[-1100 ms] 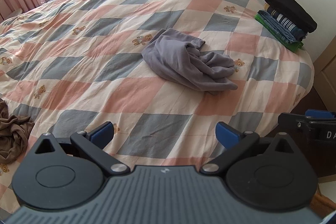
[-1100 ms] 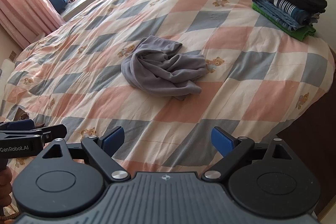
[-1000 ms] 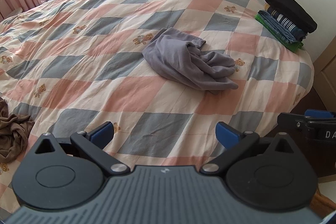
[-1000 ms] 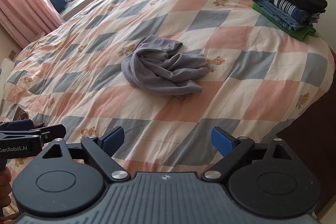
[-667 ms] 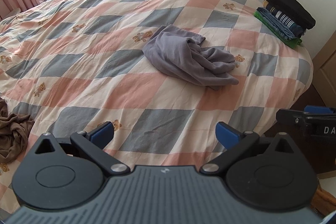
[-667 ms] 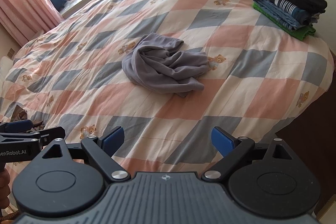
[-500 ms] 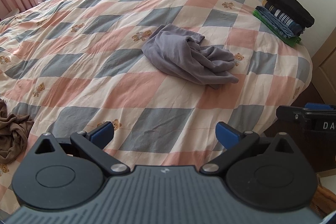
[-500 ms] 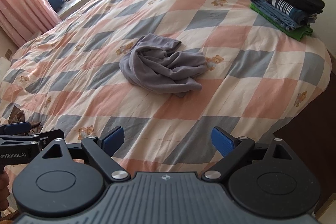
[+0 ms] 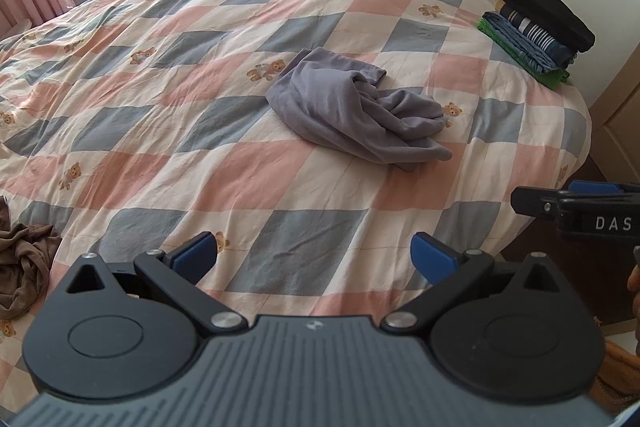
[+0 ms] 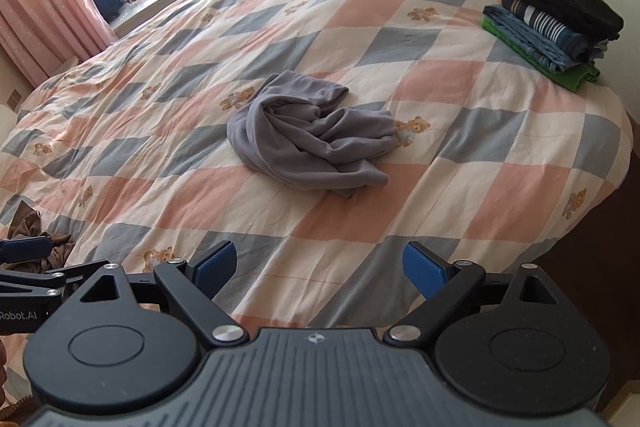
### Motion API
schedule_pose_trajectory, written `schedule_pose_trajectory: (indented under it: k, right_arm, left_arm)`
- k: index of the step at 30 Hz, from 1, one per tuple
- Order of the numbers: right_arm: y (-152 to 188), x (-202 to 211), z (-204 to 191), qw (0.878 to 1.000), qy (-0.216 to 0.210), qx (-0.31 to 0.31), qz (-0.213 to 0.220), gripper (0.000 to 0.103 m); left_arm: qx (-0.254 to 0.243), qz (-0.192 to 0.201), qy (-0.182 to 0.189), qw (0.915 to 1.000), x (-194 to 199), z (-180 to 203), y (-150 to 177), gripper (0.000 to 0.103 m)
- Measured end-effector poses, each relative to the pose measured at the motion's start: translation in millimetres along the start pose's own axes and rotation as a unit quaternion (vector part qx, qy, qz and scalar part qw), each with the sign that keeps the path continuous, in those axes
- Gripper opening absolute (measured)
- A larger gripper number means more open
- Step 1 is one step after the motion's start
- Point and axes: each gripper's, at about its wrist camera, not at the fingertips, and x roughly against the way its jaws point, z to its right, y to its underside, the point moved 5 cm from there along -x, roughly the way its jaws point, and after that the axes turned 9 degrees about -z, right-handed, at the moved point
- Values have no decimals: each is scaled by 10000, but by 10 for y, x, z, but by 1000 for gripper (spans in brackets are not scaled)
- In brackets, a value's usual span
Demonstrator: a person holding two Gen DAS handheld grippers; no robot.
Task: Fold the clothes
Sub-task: 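Move both grippers toward the crumpled grey garment on the bed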
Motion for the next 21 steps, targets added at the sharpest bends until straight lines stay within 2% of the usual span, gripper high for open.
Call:
schedule_pose_trajectory:
  k: [21]
  right_arm:
    - [-468,-321,66,9987,-235,380,-261,93]
  left_arm:
    - [315,-295,-220,9988,-222,65,-378,102]
